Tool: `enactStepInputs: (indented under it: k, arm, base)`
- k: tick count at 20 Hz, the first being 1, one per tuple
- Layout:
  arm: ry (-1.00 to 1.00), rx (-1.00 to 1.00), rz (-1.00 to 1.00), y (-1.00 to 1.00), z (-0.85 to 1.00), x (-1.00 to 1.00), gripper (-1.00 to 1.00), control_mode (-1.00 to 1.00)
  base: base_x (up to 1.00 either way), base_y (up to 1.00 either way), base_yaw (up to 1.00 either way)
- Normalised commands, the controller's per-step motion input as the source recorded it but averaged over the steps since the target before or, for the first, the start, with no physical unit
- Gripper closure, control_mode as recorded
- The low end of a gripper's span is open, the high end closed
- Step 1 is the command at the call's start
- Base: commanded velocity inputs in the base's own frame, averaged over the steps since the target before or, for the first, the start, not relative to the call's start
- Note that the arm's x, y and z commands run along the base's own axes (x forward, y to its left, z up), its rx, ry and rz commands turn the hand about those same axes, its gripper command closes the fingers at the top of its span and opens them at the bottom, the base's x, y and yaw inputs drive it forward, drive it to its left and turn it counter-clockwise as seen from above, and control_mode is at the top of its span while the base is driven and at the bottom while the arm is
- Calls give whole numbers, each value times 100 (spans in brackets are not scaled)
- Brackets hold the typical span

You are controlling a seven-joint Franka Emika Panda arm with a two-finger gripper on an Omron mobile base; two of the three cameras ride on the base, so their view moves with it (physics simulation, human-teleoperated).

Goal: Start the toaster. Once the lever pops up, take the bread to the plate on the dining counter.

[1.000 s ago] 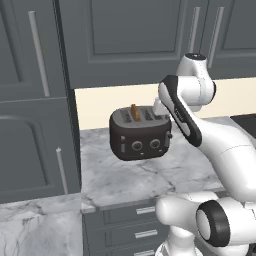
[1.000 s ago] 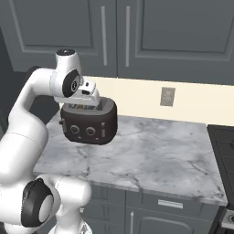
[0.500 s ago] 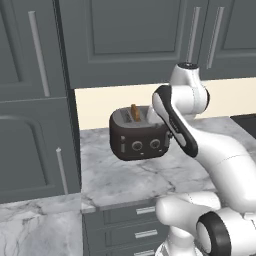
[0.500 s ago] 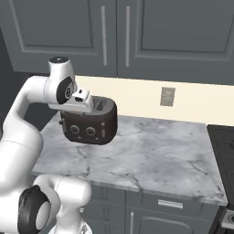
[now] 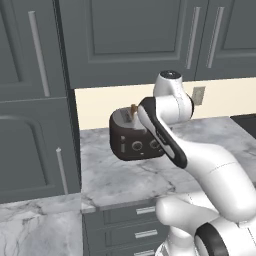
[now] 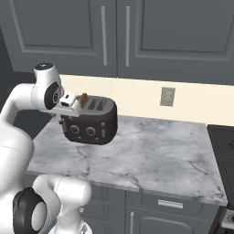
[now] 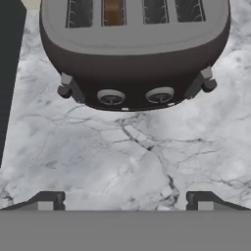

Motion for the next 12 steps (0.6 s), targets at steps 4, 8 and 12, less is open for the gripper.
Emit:
enactStepInputs:
  k: [4,8,12]
  arm:
    - [-2,0,-6,31,-20,3,-100,-100]
    - [-4,0,-8,36,-28,10,-100,-100]
    - [-5,0,-8,36,-35,5,-100,-100]
  base:
    - [0,0,0]
    - [0,0,0]
    - [0,0,0]
